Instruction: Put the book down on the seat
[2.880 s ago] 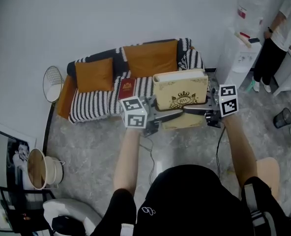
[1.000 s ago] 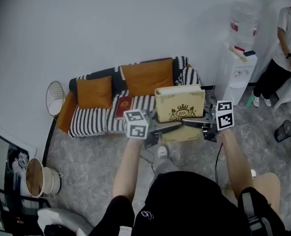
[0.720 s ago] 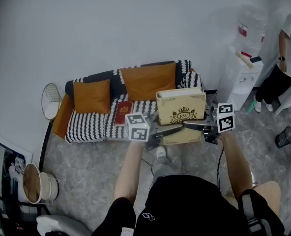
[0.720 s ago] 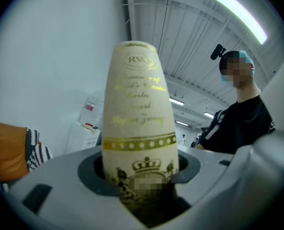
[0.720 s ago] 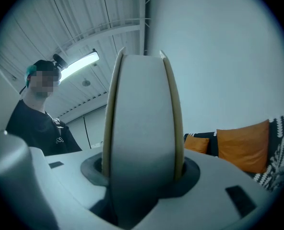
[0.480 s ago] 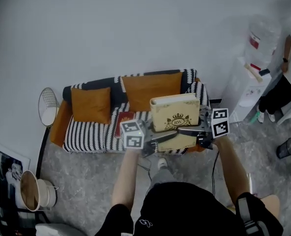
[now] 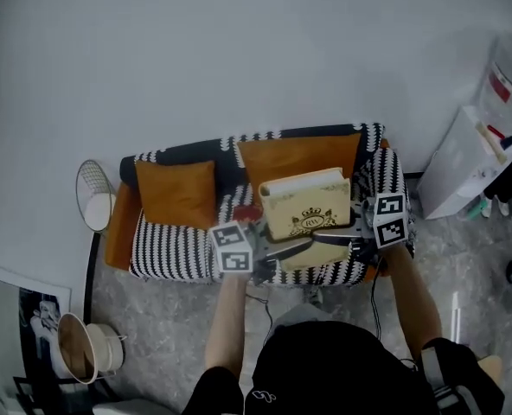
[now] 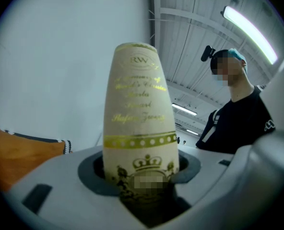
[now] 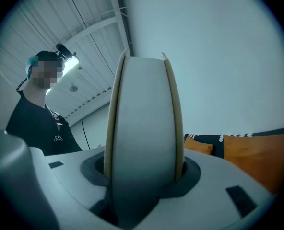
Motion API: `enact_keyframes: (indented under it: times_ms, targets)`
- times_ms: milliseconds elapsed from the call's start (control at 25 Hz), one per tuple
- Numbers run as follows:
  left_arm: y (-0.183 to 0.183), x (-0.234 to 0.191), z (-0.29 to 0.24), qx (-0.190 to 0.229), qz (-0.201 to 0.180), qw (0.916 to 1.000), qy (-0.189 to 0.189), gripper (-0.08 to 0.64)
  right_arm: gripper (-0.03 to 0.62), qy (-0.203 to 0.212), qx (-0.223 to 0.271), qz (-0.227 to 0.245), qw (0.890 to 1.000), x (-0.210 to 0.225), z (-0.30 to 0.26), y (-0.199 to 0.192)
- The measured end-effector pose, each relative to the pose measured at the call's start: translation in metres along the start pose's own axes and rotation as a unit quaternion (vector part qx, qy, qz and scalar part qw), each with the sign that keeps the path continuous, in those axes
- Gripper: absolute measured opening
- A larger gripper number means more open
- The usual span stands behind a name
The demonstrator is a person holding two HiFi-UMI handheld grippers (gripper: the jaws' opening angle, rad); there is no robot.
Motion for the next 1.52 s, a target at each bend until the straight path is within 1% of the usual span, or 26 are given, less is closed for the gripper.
enact_keyframes:
  times_ms: [200,360,440,560,680,760,840,1000,1160,1280,1400,1520]
  targets:
    - [0.028,-0.036,0.015,0.011,-0.012,0.9998,-0.012,0.258,0.224,-0.012,-0.005,0.009,1.000,0.029,-0.013,0.034]
    - [0.073,-0.074,0.012,0.029,-0.020,0.9990,-0.026,0.258,0.224,-0.025,-0.011,0.013,1.000,0.061,-0.003,0.083]
    - [0.081,-0.080,0.013,0.033,-0.032,0.9984,-0.032,0.258,0.224,-0.032,-0.010,0.020,0.999,0.064,-0.004,0.093]
    - [0.076,-0.079,0.017,0.034,-0.051,0.9973,-0.041,0.258,0.224,-0.041,-0.005,0.020,0.999,0.059,-0.009,0.087]
    - [0.073,-0.079,0.011,0.056,-0.048,0.9963,-0.043,0.258,0.224,-0.052,-0.018,0.019,0.998,0.060,-0.003,0.087]
    - [0.072,-0.080,0.011,0.060,-0.049,0.9960,-0.045,0.258,0.224,-0.056,-0.021,0.020,0.998,0.061,-0.003,0.087]
    - [0.073,-0.084,0.010,0.055,-0.049,0.9962,-0.047,0.258,0.224,-0.061,-0.012,0.011,0.998,0.063,-0.003,0.085]
    - [0.077,-0.089,-0.008,0.026,-0.044,0.9969,-0.060,0.259,0.224,-0.080,0.023,-0.008,0.997,0.066,0.016,0.076]
    - [0.080,-0.097,-0.026,0.020,-0.039,0.9962,-0.075,0.259,0.224,-0.094,0.032,-0.014,0.995,0.072,0.033,0.074]
    - [0.083,-0.103,-0.034,0.014,-0.035,0.9966,-0.072,0.259,0.224,-0.091,0.036,-0.018,0.995,0.079,0.041,0.075]
    - [0.086,-0.110,-0.039,0.006,-0.020,0.9976,-0.065,0.258,0.225,-0.086,0.038,-0.028,0.995,0.089,0.046,0.076]
    - [0.094,-0.121,-0.038,0.001,-0.020,0.9982,-0.056,0.258,0.225,-0.077,0.039,-0.032,0.996,0.101,0.047,0.084]
Point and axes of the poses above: the fingertips, and each gripper's own axes: z backward along the fingers, x to its right, y out of its top, the point moved 7 cm from there along z, backward along the fingers, and after that the axes turned 9 degrees about -x, right-handed, at the moved point
